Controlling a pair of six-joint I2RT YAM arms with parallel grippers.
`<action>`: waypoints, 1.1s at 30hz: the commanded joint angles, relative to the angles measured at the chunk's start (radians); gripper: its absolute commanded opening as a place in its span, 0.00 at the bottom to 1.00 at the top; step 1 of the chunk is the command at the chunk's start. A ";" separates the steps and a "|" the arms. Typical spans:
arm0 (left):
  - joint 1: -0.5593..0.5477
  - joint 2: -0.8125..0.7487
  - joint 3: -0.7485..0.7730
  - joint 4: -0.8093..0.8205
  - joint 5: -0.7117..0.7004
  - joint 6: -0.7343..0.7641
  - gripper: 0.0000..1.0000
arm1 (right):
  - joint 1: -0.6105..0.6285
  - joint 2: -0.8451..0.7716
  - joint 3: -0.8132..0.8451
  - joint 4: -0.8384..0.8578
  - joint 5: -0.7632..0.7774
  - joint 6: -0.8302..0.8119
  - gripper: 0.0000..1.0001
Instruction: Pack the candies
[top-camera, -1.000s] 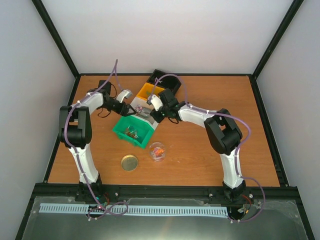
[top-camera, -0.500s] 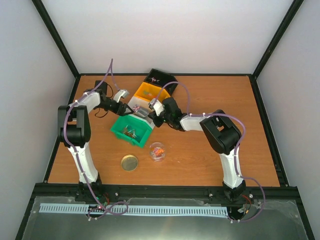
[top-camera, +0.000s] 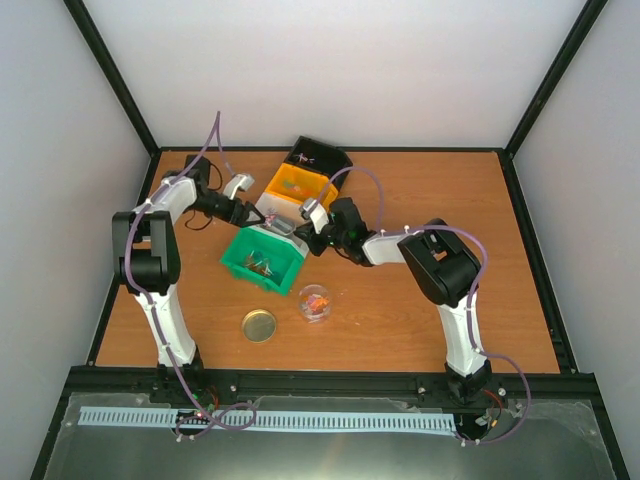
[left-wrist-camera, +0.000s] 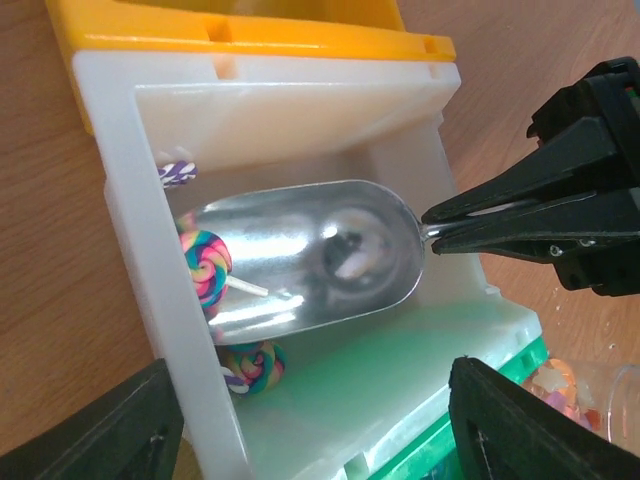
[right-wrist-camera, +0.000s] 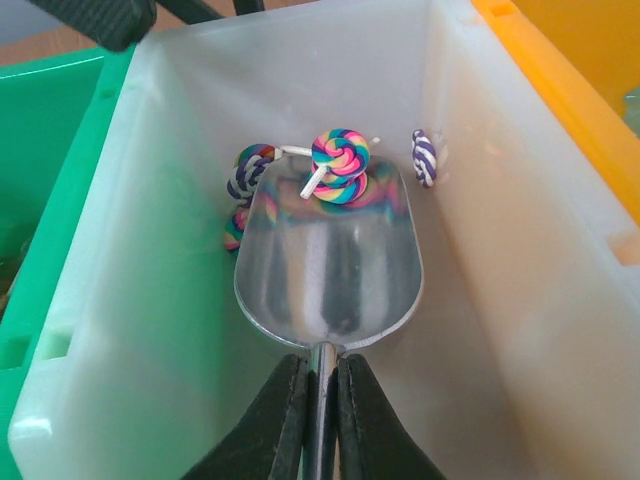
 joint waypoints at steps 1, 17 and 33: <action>0.012 -0.021 0.085 -0.059 0.059 -0.004 0.76 | -0.007 -0.027 -0.016 0.064 -0.065 0.001 0.03; 0.033 -0.051 0.147 -0.100 0.069 -0.053 0.83 | -0.058 -0.047 -0.116 0.221 -0.160 0.016 0.03; 0.033 -0.049 0.142 -0.109 0.061 -0.045 0.83 | -0.101 -0.050 -0.160 0.423 -0.234 0.166 0.03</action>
